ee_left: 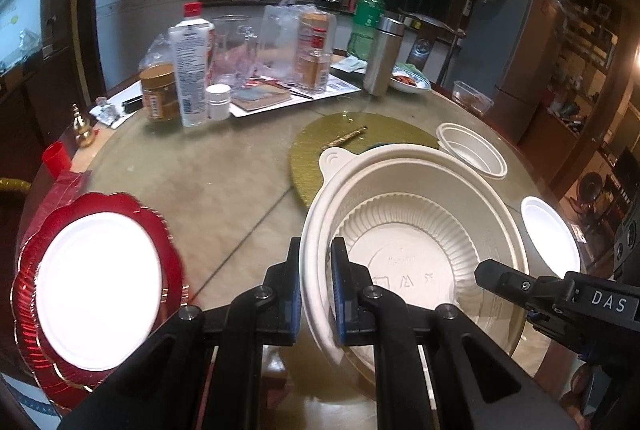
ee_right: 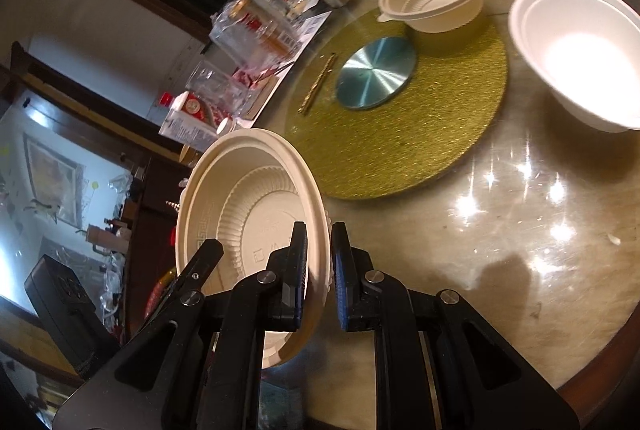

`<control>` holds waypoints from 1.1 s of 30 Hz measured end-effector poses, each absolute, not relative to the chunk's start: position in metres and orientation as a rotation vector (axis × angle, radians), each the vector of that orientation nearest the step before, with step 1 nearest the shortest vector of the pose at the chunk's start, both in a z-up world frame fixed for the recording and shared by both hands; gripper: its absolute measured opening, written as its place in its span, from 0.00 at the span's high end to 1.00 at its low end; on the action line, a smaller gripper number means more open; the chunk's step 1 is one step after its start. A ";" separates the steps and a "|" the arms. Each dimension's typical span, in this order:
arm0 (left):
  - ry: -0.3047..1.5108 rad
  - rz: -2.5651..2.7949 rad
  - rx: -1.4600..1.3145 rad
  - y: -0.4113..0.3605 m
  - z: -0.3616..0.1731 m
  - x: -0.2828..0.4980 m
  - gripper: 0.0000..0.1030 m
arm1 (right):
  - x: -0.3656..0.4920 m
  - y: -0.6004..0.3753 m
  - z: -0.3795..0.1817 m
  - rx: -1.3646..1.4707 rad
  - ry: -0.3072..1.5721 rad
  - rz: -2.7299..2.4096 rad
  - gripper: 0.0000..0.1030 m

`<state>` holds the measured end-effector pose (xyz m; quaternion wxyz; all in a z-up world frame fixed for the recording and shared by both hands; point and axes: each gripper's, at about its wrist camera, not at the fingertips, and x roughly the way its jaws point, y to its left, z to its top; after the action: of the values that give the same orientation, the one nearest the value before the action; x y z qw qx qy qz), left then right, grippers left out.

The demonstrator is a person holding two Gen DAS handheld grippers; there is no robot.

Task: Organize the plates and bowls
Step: 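Lift the beige bowl with both tools and carry it over the red plates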

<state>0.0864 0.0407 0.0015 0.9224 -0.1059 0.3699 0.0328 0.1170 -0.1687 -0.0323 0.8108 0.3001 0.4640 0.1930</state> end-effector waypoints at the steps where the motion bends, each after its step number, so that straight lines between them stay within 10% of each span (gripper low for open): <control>1: 0.757 0.072 -0.222 0.044 0.002 0.085 0.89 | 0.117 -0.165 -0.031 0.636 0.992 0.417 0.88; 33: 0.676 0.350 -0.411 0.196 0.011 0.010 0.89 | 0.104 0.020 -0.010 0.421 1.056 0.695 0.88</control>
<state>0.0097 0.1957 0.0110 0.9079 -0.1990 0.3277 0.1696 0.1039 0.0195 -0.0102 0.7860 0.1953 0.4899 0.3225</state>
